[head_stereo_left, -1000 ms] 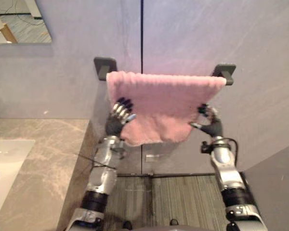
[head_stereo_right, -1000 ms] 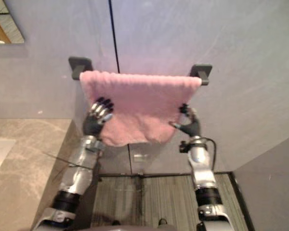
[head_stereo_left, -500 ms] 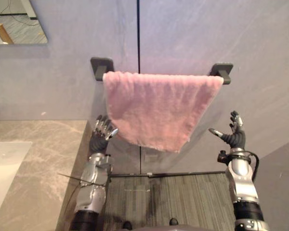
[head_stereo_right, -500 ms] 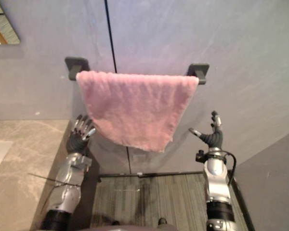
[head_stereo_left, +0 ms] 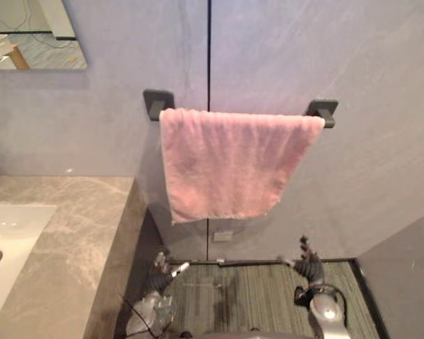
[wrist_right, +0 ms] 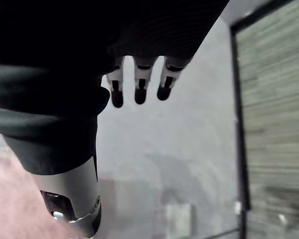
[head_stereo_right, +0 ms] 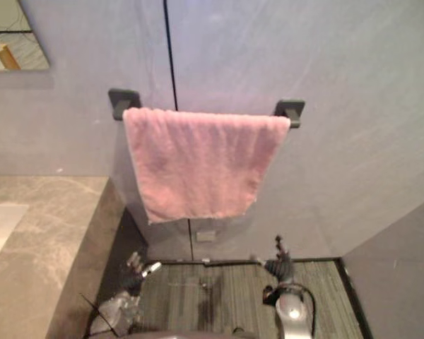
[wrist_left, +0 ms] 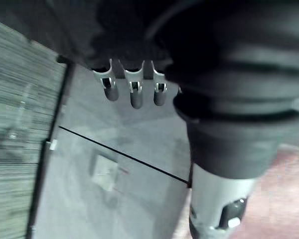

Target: Organize washtable

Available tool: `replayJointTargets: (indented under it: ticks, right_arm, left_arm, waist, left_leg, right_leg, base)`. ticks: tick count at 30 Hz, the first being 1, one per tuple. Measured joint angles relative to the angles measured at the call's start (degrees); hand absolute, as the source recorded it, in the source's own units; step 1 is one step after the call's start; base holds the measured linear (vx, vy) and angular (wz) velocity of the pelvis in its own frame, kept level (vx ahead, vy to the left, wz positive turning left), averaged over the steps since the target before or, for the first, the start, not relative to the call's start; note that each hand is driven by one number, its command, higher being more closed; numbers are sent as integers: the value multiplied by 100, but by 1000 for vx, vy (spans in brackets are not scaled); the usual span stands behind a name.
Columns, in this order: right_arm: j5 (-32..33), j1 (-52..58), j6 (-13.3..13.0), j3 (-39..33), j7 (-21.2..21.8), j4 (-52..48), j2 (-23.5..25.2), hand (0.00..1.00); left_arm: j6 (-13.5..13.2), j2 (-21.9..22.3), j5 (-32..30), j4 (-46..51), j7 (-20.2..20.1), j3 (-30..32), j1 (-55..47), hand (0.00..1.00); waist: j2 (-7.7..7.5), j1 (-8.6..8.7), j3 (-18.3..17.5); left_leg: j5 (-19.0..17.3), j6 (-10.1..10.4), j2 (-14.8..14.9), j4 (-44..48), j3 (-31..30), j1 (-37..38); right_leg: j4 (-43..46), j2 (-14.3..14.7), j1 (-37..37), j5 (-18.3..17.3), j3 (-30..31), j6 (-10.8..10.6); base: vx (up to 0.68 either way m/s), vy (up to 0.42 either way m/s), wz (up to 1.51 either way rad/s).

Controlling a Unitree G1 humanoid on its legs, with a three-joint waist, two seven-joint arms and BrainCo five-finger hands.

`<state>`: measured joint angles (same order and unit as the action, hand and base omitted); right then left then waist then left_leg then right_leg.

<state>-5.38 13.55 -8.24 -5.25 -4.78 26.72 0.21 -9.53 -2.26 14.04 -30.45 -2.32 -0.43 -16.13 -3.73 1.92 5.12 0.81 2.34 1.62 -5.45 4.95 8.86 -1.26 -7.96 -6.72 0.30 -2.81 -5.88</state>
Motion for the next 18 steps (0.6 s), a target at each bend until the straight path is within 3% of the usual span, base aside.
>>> replayJointTargets:
  ticks: [10,14,16,18]
  right_arm:
    - [-29,283,100,69,-30,1238,43,0]
    - [43,180,100,66,-65,1519,19,0]
    - [51,47,128,75,-145,1702,13,0]
    - [36,-103,228,127,-181,1849,35,0]
  left_arm:
    - [30,66,-774,-1173,359,228,-1,0]
    - [33,44,-924,-1491,500,348,106,0]
    - [35,43,-982,-1569,509,377,210,0]
    - [59,-18,-1037,-1619,526,424,356,0]
  waist:
    - [170,-76,-54]
    - [129,-145,-41]
    - [140,-253,37]
    - [44,-316,99]
  left_leg:
    - [-13,16,43,-36,79,88]
    - [-27,30,44,-37,123,154]
    - [-49,11,47,-34,171,151]
    - [-129,34,67,193,201,-105]
  right_leg:
    - [-5,38,-98,-10,51,-2]
    - [15,55,-105,-33,90,-16]
    - [201,60,-10,-147,132,-13]
    - [903,23,460,-435,166,-9]
  base:
    - [-24,-12,-3]
    - [-25,-7,-5]
    - [-31,-8,-9]
    - [-33,-24,3]
